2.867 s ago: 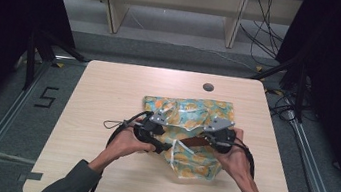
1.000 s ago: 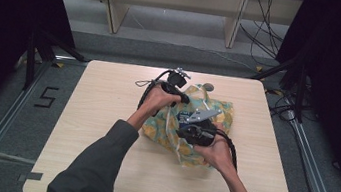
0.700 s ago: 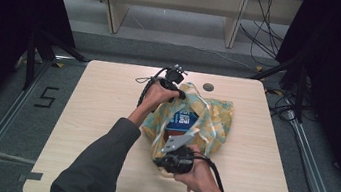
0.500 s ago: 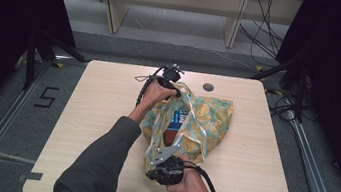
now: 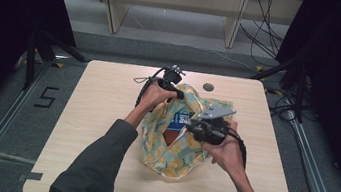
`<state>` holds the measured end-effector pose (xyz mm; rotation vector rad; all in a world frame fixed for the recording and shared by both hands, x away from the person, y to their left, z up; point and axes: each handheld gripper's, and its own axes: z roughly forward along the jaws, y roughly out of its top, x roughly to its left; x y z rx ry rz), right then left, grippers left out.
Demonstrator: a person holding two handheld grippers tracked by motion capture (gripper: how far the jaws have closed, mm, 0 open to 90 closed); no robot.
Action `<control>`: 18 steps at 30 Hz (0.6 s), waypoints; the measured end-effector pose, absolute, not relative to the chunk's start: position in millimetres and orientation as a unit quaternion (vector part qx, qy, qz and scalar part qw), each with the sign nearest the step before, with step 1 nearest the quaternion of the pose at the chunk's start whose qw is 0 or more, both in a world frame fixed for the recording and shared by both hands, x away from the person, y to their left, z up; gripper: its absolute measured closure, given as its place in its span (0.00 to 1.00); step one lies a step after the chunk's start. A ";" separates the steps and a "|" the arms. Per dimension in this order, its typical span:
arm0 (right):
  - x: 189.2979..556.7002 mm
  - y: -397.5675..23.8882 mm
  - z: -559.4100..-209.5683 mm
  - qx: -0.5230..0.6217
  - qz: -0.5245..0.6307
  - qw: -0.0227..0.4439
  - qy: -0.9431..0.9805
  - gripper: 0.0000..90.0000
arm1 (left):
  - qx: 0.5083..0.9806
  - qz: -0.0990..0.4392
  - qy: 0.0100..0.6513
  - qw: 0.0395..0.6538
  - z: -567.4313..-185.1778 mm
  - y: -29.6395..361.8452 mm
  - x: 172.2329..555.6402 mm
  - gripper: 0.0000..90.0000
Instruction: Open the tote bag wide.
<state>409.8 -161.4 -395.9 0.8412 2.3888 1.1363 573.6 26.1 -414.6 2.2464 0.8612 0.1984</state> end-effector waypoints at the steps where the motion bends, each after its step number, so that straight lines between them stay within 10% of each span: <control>1: 419.0 -171.2 -397.3 0.323 0.385 0.197 0.842 0.73 | 0.870 0.075 0.333 0.357 -413.9 25.7 573.1 0.96; 14: 447.4 -163.3 -412.1 0.406 0.367 0.209 0.811 0.54 | 0.872 0.065 0.318 0.368 -410.7 21.8 566.5 0.95; 18: 451.4 -146.8 -412.2 0.386 0.364 0.204 0.823 0.64 | 0.875 0.067 0.311 0.366 -408.2 20.3 565.1 0.95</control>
